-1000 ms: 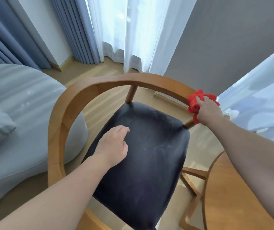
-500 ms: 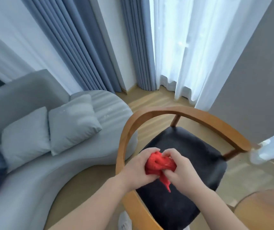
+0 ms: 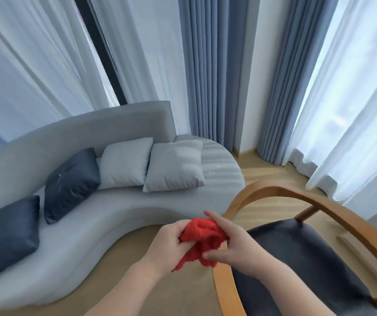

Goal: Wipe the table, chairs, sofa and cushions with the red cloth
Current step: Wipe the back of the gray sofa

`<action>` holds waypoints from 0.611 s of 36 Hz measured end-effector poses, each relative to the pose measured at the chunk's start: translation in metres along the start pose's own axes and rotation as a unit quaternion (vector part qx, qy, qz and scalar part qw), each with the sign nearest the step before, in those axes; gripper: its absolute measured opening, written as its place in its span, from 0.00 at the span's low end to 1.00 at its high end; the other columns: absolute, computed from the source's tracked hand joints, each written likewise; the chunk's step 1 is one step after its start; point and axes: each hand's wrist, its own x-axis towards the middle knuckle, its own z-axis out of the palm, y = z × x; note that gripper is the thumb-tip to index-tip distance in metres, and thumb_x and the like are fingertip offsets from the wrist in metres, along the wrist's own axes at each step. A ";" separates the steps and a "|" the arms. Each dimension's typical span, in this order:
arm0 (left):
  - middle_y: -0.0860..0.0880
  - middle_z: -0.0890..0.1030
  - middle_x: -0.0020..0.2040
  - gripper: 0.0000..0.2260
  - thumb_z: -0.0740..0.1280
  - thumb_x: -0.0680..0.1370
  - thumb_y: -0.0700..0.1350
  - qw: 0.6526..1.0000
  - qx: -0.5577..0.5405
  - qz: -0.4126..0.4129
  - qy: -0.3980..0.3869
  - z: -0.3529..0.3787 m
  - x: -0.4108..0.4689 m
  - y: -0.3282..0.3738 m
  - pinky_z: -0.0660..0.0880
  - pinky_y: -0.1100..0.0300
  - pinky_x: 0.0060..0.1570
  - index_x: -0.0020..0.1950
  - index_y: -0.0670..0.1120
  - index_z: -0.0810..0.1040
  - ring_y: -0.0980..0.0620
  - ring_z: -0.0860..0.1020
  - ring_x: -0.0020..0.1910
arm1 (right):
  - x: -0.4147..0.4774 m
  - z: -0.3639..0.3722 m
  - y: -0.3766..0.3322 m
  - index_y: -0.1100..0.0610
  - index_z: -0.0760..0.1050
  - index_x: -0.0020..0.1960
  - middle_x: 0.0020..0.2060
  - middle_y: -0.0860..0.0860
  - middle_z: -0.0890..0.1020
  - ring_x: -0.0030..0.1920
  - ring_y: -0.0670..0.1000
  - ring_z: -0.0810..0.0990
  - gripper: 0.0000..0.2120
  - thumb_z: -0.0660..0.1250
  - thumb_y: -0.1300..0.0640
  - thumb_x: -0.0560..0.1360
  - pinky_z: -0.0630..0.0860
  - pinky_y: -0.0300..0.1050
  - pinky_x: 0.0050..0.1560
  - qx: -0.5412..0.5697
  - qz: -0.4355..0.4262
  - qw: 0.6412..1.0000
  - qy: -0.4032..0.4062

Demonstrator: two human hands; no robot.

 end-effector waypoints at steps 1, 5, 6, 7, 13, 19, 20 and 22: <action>0.53 0.84 0.41 0.07 0.69 0.74 0.48 1.000 0.005 0.000 0.004 -0.010 -0.003 -0.005 0.75 0.64 0.32 0.50 0.58 0.81 0.53 0.82 0.35 | 0.004 0.007 -0.005 0.38 0.63 0.71 0.57 0.39 0.79 0.57 0.38 0.78 0.42 0.78 0.56 0.64 0.73 0.29 0.54 -0.008 0.006 1.000 -0.021; 0.62 0.82 0.46 0.09 0.68 0.73 0.56 0.997 0.063 0.021 0.031 -0.057 -0.010 -0.033 0.75 0.62 0.46 0.52 0.62 0.78 0.62 0.80 0.46 | 0.032 0.041 -0.029 0.44 0.69 0.68 0.55 0.47 0.81 0.57 0.47 0.80 0.35 0.75 0.64 0.66 0.78 0.47 0.57 0.021 -0.012 1.000 -0.007; 0.63 0.82 0.46 0.10 0.66 0.73 0.60 0.996 0.070 0.021 0.044 -0.070 -0.012 -0.042 0.75 0.61 0.47 0.53 0.63 0.76 0.63 0.80 0.47 | 0.041 0.053 -0.036 0.47 0.70 0.67 0.55 0.50 0.82 0.56 0.50 0.81 0.32 0.74 0.67 0.67 0.79 0.50 0.57 0.046 -0.021 0.999 0.003; 0.65 0.82 0.46 0.12 0.65 0.72 0.63 0.996 0.072 0.016 0.058 -0.083 -0.013 -0.050 0.75 0.61 0.48 0.54 0.64 0.75 0.63 0.80 0.47 | 0.050 0.065 -0.043 0.50 0.71 0.66 0.55 0.52 0.82 0.56 0.53 0.81 0.30 0.73 0.69 0.69 0.79 0.52 0.57 0.065 -0.027 0.997 0.013; 0.70 0.75 0.56 0.32 0.68 0.64 0.70 0.996 0.057 -0.015 0.069 -0.183 -0.027 -0.096 0.70 0.67 0.58 0.64 0.75 0.56 0.65 0.75 0.58 | 0.116 0.149 -0.085 0.49 0.74 0.62 0.52 0.54 0.84 0.54 0.52 0.82 0.19 0.64 0.69 0.77 0.79 0.46 0.54 0.114 -0.038 0.991 0.052; 0.74 0.66 0.61 0.44 0.77 0.65 0.55 0.996 0.084 0.012 0.036 -0.267 -0.040 -0.122 0.62 0.81 0.54 0.69 0.75 0.50 0.78 0.68 0.57 | 0.172 0.213 -0.117 0.45 0.81 0.46 0.43 0.48 0.86 0.44 0.44 0.83 0.22 0.55 0.66 0.80 0.80 0.39 0.46 0.091 -0.001 0.990 0.111; 0.73 0.66 0.60 0.44 0.77 0.65 0.54 0.995 0.088 0.014 0.040 -0.278 -0.040 -0.126 0.61 0.82 0.53 0.69 0.75 0.51 0.78 0.68 0.56 | 0.180 0.220 -0.120 0.47 0.81 0.47 0.41 0.48 0.85 0.42 0.44 0.83 0.20 0.55 0.65 0.81 0.80 0.40 0.45 0.069 0.004 0.989 0.131; 0.69 0.70 0.60 0.42 0.77 0.65 0.54 0.993 0.102 0.011 0.052 -0.295 -0.038 -0.132 0.61 0.82 0.52 0.68 0.74 0.54 0.72 0.71 0.56 | 0.195 0.227 -0.125 0.54 0.80 0.50 0.36 0.49 0.83 0.36 0.47 0.82 0.14 0.56 0.64 0.81 0.80 0.46 0.40 0.063 0.023 0.985 0.161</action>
